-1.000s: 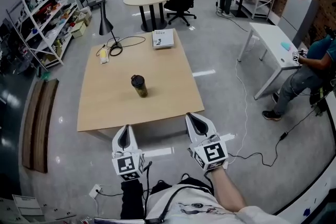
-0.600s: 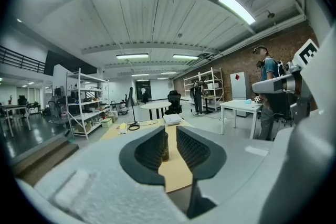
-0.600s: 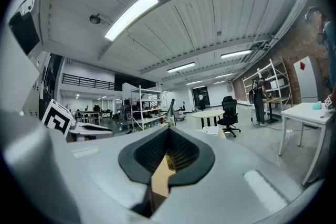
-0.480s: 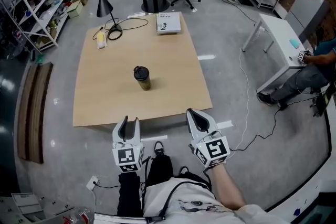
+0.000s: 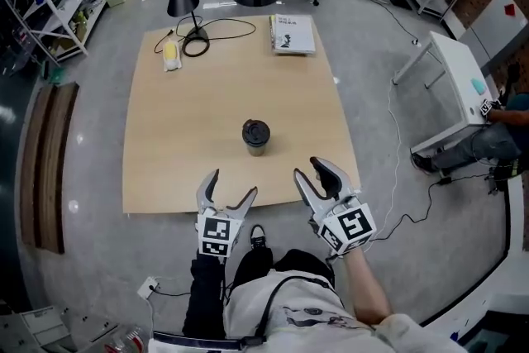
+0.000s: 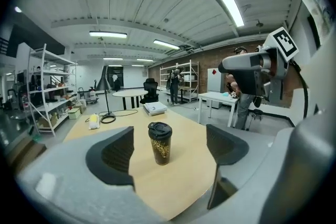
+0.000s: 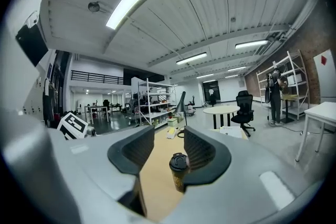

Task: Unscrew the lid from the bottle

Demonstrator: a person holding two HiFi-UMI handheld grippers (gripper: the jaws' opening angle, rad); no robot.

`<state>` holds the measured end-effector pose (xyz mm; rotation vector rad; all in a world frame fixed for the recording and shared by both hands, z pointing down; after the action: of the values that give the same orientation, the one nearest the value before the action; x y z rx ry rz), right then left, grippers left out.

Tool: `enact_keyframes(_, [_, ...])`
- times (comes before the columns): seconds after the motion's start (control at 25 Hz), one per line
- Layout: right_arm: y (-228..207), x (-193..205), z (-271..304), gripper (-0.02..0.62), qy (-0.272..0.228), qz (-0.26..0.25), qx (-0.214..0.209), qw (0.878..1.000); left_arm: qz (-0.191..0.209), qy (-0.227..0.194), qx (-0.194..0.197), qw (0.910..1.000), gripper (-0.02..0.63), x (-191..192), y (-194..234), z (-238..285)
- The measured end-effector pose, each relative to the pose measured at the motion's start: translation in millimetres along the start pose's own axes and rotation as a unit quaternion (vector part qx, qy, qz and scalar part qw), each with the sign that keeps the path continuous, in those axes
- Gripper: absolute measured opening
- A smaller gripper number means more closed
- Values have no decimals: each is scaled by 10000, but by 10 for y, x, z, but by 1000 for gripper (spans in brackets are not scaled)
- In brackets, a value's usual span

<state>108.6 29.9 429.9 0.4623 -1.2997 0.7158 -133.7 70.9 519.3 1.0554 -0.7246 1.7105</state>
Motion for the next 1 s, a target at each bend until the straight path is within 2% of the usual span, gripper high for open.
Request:
enact_keyframes(0.08, [-29, 23, 109, 196, 167, 21, -58, 9998, 68, 189, 156, 9997, 512, 58, 17, 145])
enact_keyframes(0.24, [-167, 48, 297, 196, 380, 26, -87, 9992, 110, 545, 423, 9976, 603, 234, 15, 519])
enact_keyframes(0.36, [-359, 89, 411, 196, 528, 32, -166, 9985, 63, 807, 403, 9959, 604, 454, 16, 876])
enact_keyframes(0.52, [-662, 45, 528, 195, 643, -109, -351, 9973, -98, 820, -309, 9961, 603, 756, 150, 1344])
enact_keyframes(0.6, [-837, -2, 571, 193, 651, -214, -405, 9968, -43, 777, -537, 9955, 601, 887, 182, 1572])
enact_keyframes(0.8, [-1312, 9, 624, 184, 856, -259, -284, 9956, -47, 701, -521, 9962, 601, 1054, 143, 2050])
enact_keyframes(1.0, [-1553, 199, 646, 183, 1363, -39, -38, 9906, -58, 458, -570, 9973, 600, 982, 118, 2358])
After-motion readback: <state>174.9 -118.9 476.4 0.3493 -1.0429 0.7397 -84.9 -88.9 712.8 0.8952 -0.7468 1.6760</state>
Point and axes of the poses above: the fingertips, and each gripper's own axes: z forward along the fingers, y to its left, x out of its underside, the point moved 9 cm from there along -z, backward along the fingers, and after that the axes turned 5 degrees about y, right-handed, at the moved point
